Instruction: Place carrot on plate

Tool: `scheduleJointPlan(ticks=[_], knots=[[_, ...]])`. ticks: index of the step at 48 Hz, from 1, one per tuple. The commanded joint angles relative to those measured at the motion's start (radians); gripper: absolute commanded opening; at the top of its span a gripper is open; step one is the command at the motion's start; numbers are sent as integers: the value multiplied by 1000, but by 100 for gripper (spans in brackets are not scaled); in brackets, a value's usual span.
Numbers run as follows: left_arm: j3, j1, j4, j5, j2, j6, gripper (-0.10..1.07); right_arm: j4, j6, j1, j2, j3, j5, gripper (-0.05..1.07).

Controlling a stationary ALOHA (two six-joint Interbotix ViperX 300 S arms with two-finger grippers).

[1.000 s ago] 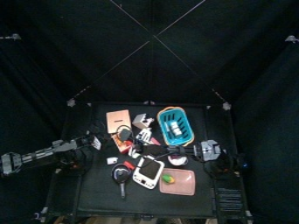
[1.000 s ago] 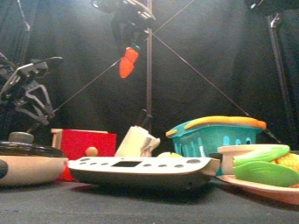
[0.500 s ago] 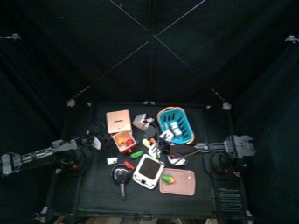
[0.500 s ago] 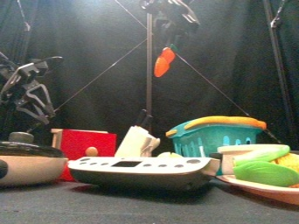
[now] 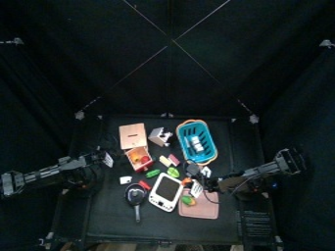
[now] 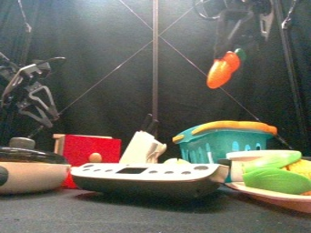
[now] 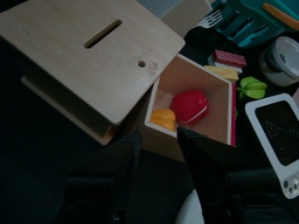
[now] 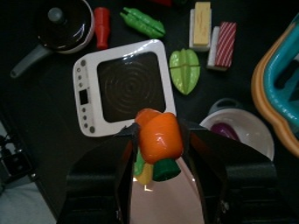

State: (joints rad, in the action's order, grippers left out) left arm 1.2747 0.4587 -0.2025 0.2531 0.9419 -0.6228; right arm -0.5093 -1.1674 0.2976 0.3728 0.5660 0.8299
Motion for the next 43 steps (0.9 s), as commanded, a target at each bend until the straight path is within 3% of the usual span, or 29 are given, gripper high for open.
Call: scheduleJointPlan(ticks=[1, 8, 15, 34, 43], knots=[[-28, -15, -8, -11, -2, 2, 79, 18, -38, 44, 86, 112, -106, 67], [-28, -26, -11, -12, -2, 0, 79, 94, -83, 60, 132, 272, -279, 67], [-26, -26, -12, -35, -2, 0, 79, 150, -80, 63, 153, 365, -370, 67], [-25, -37, -37, -78, -2, 3, 80, 221, -84, 101, 167, 463, -383, 68], [-25, -94, -117, -149, -2, 2, 80, 232, -83, 100, 170, 477, -423, 70]])
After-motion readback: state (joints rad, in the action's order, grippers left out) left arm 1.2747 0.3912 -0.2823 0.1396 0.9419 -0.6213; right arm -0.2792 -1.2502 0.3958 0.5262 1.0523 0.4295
